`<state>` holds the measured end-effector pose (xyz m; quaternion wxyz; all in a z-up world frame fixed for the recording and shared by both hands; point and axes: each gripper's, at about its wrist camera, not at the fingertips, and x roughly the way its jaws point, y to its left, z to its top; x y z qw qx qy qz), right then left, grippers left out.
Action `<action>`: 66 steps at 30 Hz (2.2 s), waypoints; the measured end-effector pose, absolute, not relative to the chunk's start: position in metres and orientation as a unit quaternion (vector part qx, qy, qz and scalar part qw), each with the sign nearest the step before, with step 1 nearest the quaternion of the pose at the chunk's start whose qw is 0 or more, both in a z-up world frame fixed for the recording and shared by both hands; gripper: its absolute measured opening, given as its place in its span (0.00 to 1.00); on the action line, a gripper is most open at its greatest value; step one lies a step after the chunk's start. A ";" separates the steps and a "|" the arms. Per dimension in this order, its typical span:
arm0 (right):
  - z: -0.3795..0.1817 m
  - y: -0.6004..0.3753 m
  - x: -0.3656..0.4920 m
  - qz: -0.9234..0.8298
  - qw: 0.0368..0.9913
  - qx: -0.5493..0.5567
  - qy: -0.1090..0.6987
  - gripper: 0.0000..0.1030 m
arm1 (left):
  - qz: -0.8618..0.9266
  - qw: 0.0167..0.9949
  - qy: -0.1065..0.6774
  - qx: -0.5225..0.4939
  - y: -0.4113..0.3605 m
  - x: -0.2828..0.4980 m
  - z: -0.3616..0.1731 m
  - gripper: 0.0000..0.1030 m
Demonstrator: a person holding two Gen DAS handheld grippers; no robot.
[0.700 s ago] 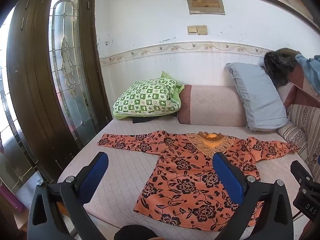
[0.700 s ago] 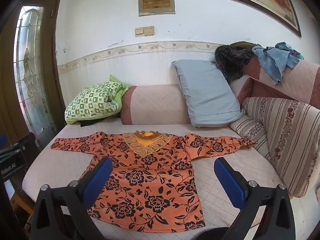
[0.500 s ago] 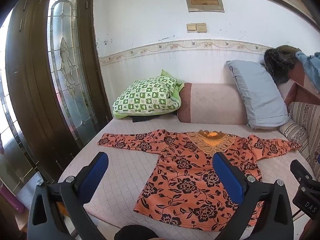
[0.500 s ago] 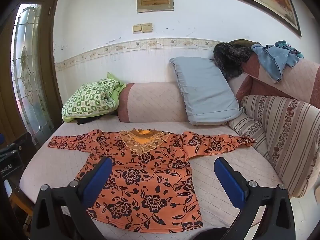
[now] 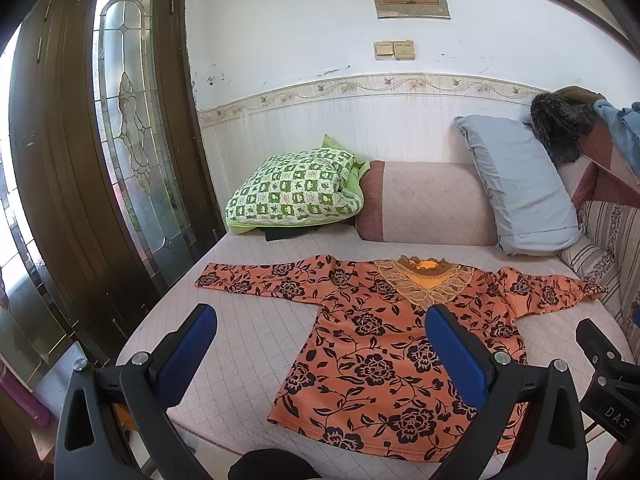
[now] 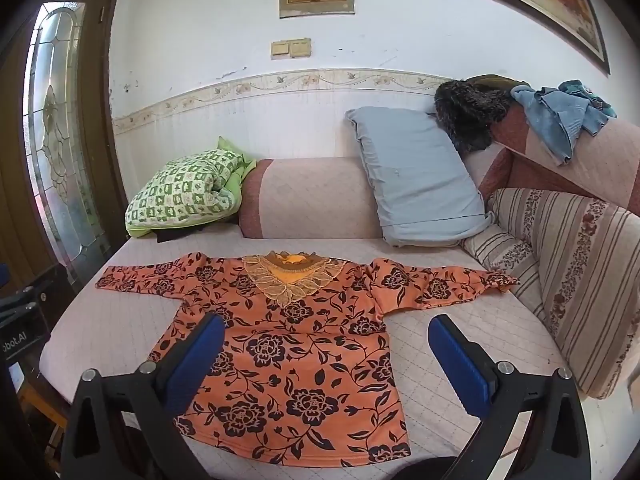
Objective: Fold small clothes
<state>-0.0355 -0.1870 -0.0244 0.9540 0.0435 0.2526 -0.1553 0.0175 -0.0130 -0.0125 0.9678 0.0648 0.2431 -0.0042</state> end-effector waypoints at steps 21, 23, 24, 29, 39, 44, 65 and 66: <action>-0.022 -0.183 -0.034 -0.150 0.954 0.040 0.256 1.00 | -0.005 0.968 0.243 0.061 -0.012 0.016 -0.010 1.00; -0.023 -0.183 -0.034 -0.150 0.954 0.041 0.256 1.00 | -0.004 0.968 0.243 0.062 -0.012 0.017 -0.010 1.00; -0.022 -0.183 -0.034 -0.150 0.954 0.041 0.257 1.00 | -0.004 0.968 0.244 0.062 -0.012 0.017 -0.009 1.00; -0.023 -0.182 -0.034 -0.149 0.953 0.041 0.259 1.00 | -0.004 0.967 0.247 0.060 -0.010 0.017 -0.010 1.00; -0.024 -0.183 -0.032 -0.148 0.953 0.042 0.262 1.00 | -0.004 0.966 0.252 0.059 -0.008 0.019 -0.011 1.00; -0.026 -0.182 -0.032 -0.149 0.952 0.041 0.263 1.00 | -0.004 0.965 0.256 0.060 -0.009 0.022 -0.015 1.00; -0.028 -0.185 -0.028 -0.156 0.949 0.039 0.271 1.00 | -0.011 0.961 0.268 0.065 -0.014 0.028 -0.022 1.00; -0.028 -0.186 -0.027 -0.156 0.949 0.040 0.272 1.00 | -0.011 0.961 0.268 0.066 -0.014 0.028 -0.022 1.00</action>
